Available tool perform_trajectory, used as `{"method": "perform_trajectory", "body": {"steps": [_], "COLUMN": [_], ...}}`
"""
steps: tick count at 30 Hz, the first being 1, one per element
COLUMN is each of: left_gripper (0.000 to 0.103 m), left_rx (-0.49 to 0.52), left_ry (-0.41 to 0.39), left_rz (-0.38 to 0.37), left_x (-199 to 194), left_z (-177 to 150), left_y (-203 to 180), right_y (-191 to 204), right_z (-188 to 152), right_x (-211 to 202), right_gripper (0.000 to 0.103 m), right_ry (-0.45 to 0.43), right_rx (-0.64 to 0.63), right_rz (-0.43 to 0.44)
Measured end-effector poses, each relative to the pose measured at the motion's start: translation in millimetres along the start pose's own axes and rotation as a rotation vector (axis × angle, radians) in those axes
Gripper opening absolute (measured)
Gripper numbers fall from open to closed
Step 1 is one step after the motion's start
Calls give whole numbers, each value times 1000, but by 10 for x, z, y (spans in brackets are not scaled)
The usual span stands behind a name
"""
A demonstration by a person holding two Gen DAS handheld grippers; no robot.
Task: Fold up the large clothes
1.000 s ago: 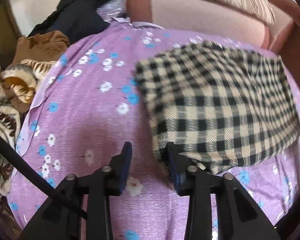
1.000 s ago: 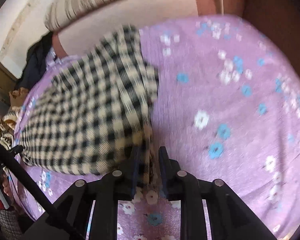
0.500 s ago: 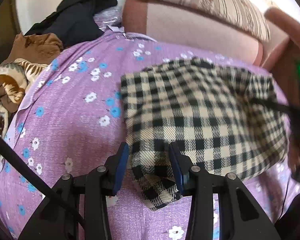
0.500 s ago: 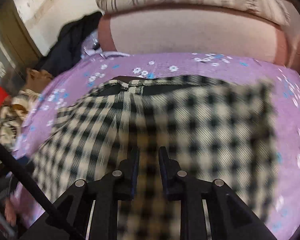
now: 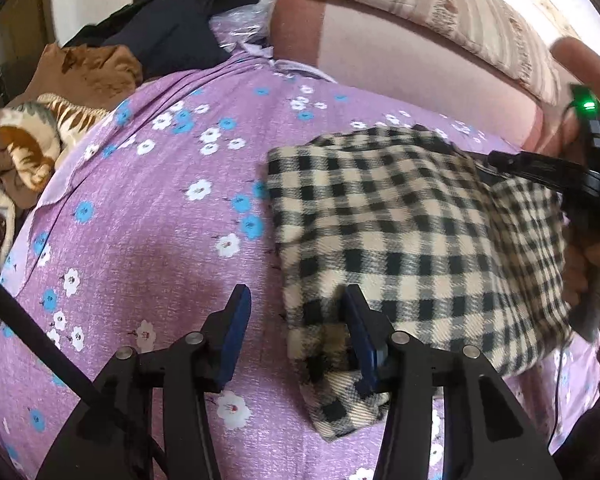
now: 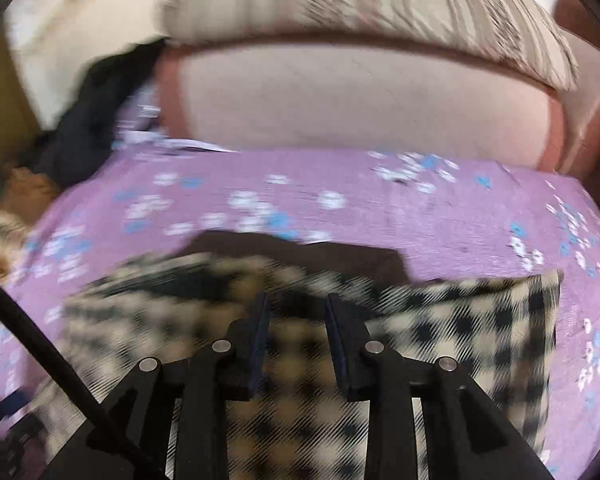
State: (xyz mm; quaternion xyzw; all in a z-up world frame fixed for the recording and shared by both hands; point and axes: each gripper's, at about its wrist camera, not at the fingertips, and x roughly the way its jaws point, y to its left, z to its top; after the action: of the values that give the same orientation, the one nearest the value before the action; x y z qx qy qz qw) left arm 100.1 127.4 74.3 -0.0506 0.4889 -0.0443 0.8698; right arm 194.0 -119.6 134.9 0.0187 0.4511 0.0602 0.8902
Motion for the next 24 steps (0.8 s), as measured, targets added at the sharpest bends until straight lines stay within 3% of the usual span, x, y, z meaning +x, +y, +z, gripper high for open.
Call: {"method": "perform_trajectory", "body": {"steps": [2,4,7,10,13,19,21,24], "left_gripper": [47,47,48,48,53,59,59,59], "left_rx": [28,71,113,143,80,1,-5,25], "left_ry": [-7,-10,20,79,111,92,76,-14], "left_rz": [-23,-52,-53,30,46,87,113,189], "left_x": [-40,-71,-1,157,219,133,84,-129], "left_z": [-25,-63,-138,-235,-278,-310,-326,-363], "left_y": [-62,-154,-260,-293,-144,64,42,-132], "right_y": [123,216,195,-98,-576,-1552,-1738,-1814], "right_z": [-200,-467,-930,-1267,-1410,-1617,-1705,-1725], "right_x": [-237,-378,-395,-336,-396,-847,-986,-1165], "right_gripper": [30,30,30,30,29,30,32,34], "right_ry": [-9,24,108,143,113,23,6,-45], "right_rx": [-30,-49,-58,-17,85,295,336,355], "right_rz": [89,188,269,189,114,-34,-51,-50]}}
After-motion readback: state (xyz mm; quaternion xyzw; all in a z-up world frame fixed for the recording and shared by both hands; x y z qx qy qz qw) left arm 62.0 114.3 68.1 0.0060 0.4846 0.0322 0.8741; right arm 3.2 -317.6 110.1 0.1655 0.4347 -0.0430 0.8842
